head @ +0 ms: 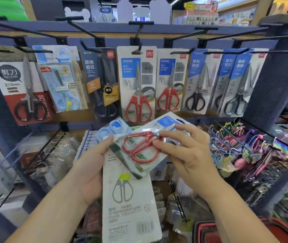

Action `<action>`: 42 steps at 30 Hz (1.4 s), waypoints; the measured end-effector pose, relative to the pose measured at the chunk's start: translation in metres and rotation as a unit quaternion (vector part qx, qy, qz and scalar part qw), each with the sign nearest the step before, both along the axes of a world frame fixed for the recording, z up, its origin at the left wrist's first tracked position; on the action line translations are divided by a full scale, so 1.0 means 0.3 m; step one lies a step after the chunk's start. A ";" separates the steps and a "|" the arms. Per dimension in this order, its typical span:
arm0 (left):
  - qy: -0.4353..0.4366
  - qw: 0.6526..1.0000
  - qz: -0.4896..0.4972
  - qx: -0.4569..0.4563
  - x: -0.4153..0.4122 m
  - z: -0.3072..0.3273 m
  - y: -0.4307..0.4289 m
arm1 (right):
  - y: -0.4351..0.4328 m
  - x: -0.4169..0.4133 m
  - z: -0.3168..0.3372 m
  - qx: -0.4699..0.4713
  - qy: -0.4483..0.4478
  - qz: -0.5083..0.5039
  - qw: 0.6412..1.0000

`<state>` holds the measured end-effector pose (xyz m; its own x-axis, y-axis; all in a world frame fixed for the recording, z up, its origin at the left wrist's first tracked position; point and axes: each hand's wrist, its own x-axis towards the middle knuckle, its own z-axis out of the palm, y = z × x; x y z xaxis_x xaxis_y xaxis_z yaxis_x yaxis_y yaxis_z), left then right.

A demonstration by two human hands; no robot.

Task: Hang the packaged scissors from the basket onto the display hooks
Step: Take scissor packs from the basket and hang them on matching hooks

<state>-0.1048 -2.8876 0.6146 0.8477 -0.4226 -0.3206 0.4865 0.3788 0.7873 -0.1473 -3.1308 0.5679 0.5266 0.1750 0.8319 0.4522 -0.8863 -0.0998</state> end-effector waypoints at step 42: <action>-0.120 0.961 0.247 -0.008 0.033 0.022 0.026 | 0.109 0.134 0.382 0.533 0.195 0.253 0.784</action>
<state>-0.0948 -2.8797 0.6214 0.9951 0.0480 -0.0864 0.0480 0.5301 0.8466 -0.1070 -3.0980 0.6825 0.8646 -0.2414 0.4408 0.4697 0.0761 -0.8795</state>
